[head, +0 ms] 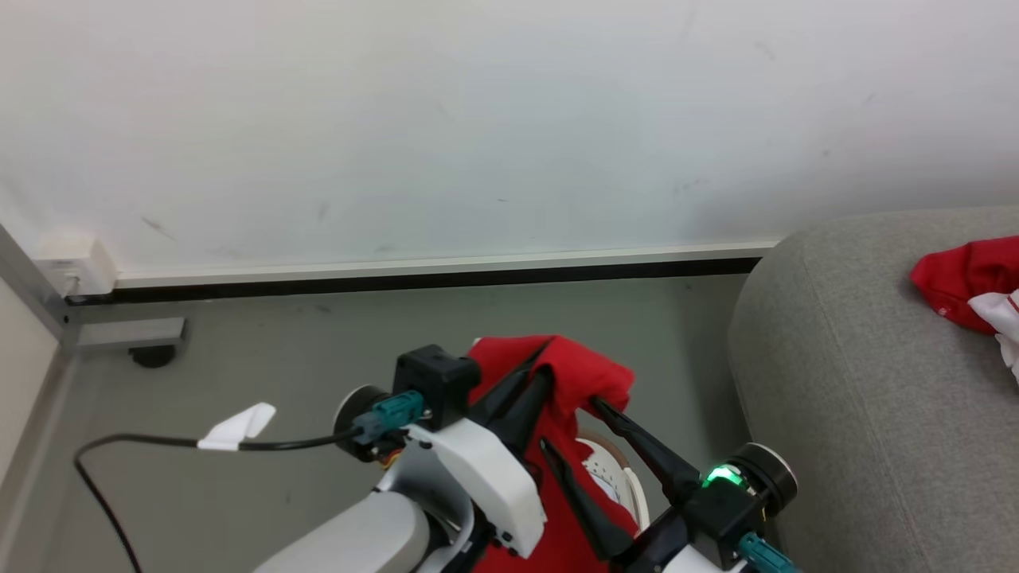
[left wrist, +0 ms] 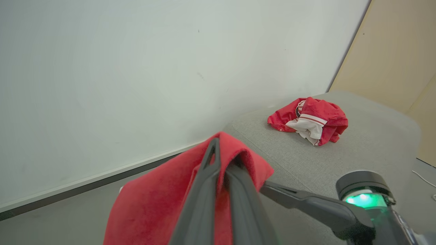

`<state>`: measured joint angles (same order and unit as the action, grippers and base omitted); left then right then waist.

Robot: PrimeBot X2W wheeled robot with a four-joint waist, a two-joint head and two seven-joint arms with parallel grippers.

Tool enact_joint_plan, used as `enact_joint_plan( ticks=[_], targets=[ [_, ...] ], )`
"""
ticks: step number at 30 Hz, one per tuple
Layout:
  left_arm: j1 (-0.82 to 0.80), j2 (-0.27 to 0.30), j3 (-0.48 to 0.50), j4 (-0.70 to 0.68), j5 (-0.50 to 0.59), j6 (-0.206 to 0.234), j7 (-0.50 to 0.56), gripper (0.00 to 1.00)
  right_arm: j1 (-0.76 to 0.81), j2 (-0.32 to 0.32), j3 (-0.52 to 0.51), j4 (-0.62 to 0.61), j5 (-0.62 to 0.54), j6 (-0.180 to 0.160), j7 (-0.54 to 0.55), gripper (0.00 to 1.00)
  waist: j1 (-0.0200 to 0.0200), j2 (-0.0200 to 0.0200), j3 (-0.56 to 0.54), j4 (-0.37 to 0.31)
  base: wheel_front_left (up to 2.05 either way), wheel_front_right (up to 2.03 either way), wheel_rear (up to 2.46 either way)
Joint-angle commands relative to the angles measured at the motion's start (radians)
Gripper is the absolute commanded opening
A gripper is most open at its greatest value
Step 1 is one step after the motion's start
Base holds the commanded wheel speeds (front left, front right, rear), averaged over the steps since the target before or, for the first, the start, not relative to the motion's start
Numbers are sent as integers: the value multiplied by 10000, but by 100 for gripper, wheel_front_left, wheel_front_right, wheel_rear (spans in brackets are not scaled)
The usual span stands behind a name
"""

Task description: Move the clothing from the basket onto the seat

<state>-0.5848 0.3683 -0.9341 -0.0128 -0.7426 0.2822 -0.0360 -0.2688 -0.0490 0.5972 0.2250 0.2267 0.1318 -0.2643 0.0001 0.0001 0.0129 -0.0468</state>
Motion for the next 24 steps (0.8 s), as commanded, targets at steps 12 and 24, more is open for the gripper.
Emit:
enact_joint_plan(
  ticks=[12, 24],
  targets=[
    [-434, -591, -587, -779, 299, -115, 330, 0, -927, -28, 282, 1769, 130, -22, 1, 100, -1, -1, -148, 378, 0, 0, 0],
    [-276, -343, -475, -751, 325, 110, 234, 48, -915, -28, -235, 1792, 465, -22, -1, 0, -1, -1, -47, 318, 0, 0, 0]
  ],
)
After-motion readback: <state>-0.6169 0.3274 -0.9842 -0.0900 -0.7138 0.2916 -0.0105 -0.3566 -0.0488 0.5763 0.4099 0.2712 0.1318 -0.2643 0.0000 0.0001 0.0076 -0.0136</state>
